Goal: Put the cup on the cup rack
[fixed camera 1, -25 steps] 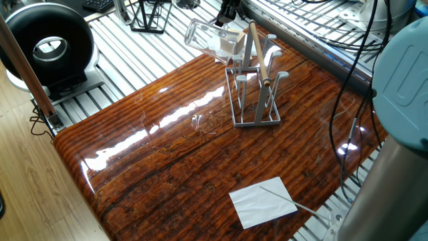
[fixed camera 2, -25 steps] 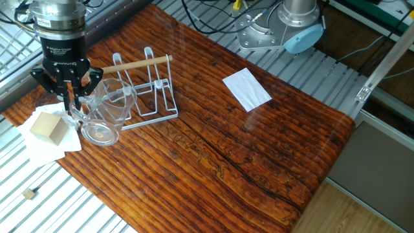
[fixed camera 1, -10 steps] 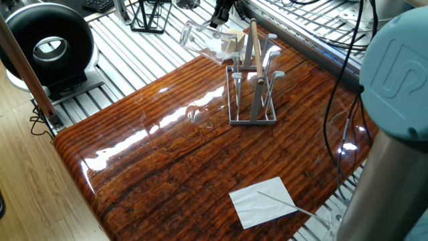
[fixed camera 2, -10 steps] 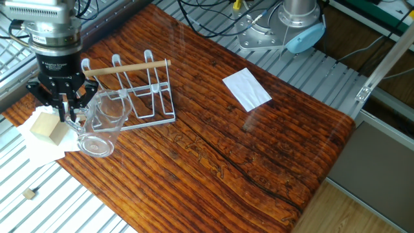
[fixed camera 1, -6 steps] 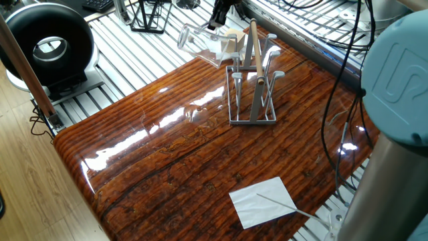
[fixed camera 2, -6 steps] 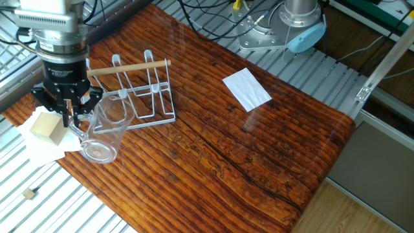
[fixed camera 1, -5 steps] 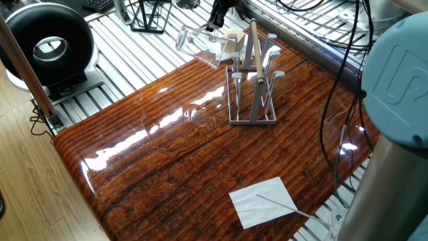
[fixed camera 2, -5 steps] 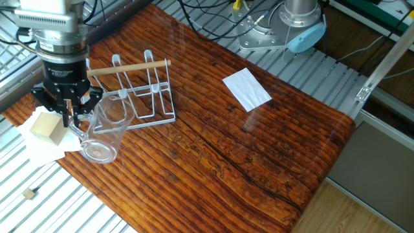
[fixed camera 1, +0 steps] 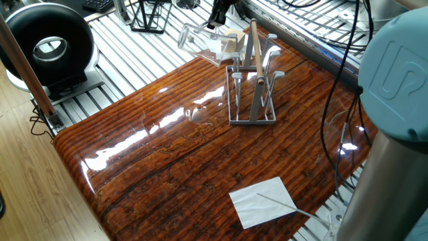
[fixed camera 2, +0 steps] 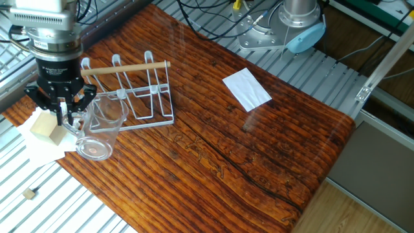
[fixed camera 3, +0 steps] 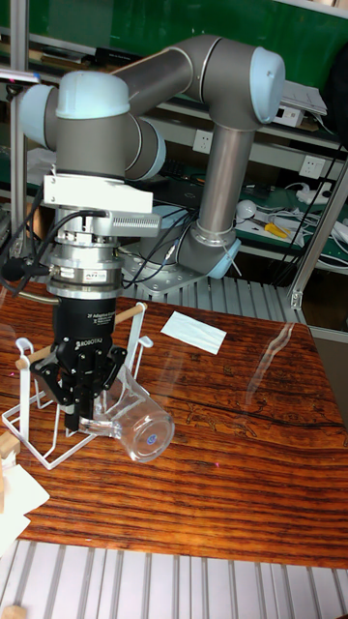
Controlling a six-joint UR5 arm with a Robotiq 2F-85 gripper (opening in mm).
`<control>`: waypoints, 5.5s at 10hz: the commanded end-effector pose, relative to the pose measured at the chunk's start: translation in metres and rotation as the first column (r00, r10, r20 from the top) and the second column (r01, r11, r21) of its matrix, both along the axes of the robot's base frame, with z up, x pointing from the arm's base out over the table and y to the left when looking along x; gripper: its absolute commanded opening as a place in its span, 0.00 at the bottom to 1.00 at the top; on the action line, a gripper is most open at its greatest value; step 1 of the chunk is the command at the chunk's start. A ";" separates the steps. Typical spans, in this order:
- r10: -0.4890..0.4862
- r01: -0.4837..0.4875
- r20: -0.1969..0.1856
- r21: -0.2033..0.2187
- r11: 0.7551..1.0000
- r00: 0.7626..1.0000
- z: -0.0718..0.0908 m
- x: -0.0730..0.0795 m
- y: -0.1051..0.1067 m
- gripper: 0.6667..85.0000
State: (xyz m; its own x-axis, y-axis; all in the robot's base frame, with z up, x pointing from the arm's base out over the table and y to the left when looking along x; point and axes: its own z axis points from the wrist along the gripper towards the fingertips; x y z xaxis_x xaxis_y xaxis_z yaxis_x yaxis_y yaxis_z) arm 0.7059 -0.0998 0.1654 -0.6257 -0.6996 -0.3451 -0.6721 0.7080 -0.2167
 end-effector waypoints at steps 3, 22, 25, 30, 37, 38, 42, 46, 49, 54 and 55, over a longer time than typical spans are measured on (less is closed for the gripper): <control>-0.001 0.001 0.025 -0.014 1.000 1.000 -0.001 0.003 0.005 0.00; -0.048 0.048 -0.017 0.057 0.997 0.999 -0.013 0.016 -0.026 0.00; -0.063 0.064 -0.015 0.068 0.996 0.998 -0.012 0.017 -0.028 0.00; -0.136 0.139 -0.041 0.083 0.987 0.990 -0.003 -0.004 -0.019 0.00; -0.211 0.215 -0.092 0.033 0.976 0.973 0.000 -0.024 -0.039 0.00; -0.228 0.232 -0.089 0.043 0.972 0.970 0.003 -0.026 -0.031 0.00; -0.221 0.228 -0.086 0.086 0.970 0.972 0.005 -0.019 -0.029 0.00; -0.129 0.129 -0.030 -0.003 0.992 0.991 0.017 -0.009 -0.063 0.00; -0.114 0.114 -0.023 0.008 0.993 0.993 0.021 -0.008 -0.063 0.00; -0.136 0.138 -0.035 0.055 0.989 0.990 0.015 -0.006 -0.055 0.00; -0.154 0.157 -0.056 0.059 0.986 0.987 0.011 -0.010 -0.056 0.00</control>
